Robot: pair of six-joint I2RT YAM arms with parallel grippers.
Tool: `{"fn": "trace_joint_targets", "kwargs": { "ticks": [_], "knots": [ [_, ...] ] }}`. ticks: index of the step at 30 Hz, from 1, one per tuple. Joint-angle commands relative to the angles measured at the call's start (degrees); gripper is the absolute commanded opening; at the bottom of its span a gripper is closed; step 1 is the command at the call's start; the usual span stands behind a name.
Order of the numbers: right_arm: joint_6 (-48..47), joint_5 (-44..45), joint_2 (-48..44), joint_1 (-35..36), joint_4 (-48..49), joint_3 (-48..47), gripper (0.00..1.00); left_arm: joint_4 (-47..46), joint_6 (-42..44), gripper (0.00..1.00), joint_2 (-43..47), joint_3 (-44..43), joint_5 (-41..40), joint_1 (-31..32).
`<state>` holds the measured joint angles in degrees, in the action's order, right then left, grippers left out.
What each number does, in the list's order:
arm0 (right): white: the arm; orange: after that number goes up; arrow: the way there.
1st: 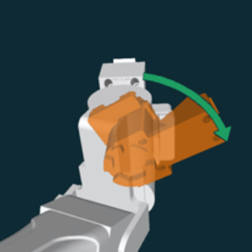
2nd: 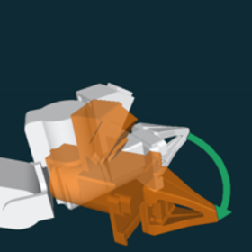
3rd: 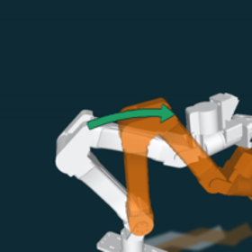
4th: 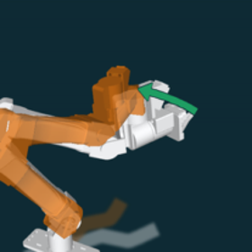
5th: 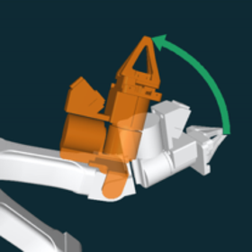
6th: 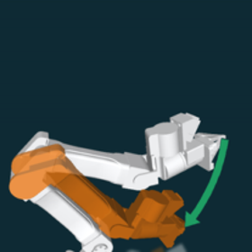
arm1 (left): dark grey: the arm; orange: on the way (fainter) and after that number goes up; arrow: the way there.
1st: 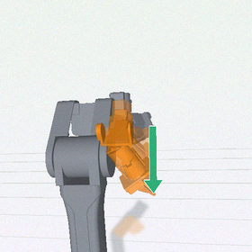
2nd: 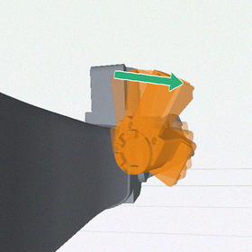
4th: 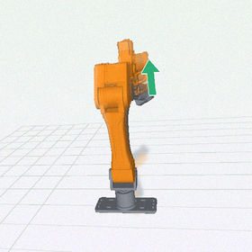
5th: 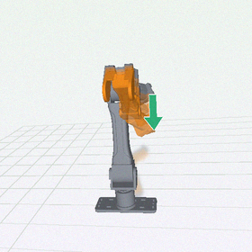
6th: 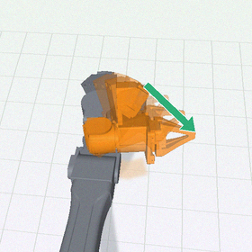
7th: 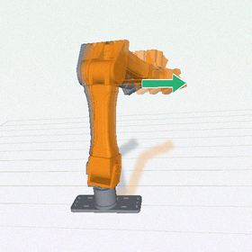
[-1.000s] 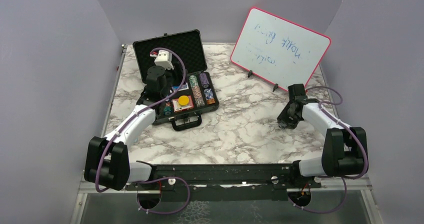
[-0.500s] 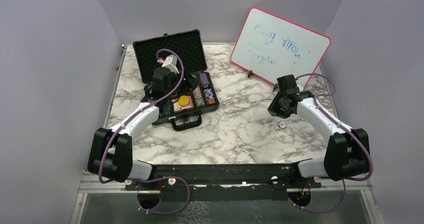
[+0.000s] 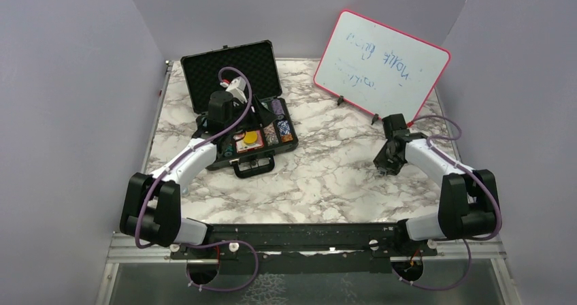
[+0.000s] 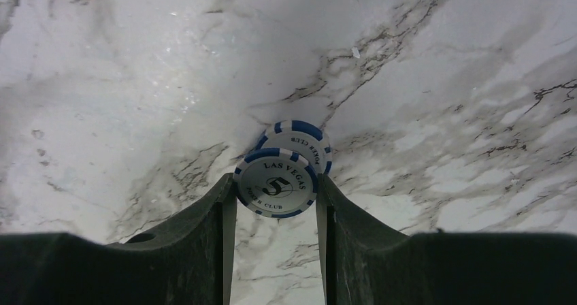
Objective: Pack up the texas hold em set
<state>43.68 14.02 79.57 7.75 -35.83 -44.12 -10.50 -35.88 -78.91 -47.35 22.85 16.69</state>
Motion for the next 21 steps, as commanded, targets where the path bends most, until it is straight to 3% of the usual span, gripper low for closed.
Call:
{"fn": "trace_joint_targets", "kwargs": {
  "ticks": [1,13,21],
  "knots": [
    [2.5,0.7,2.1,-0.4,1.8,1.7,0.21,3.2,3.9,0.55,-2.0,-4.2,4.3,0.2],
    [3.1,5.3,2.7,-0.5,0.3,0.1,0.27,6.0,6.7,0.55,-3.9,-6.7,4.8,0.4],
    [3.5,6.2,0.8,-0.5,-0.3,-0.5,0.41,6.0,6.8,0.55,-3.1,-5.8,4.8,0.4]
  ]
}}
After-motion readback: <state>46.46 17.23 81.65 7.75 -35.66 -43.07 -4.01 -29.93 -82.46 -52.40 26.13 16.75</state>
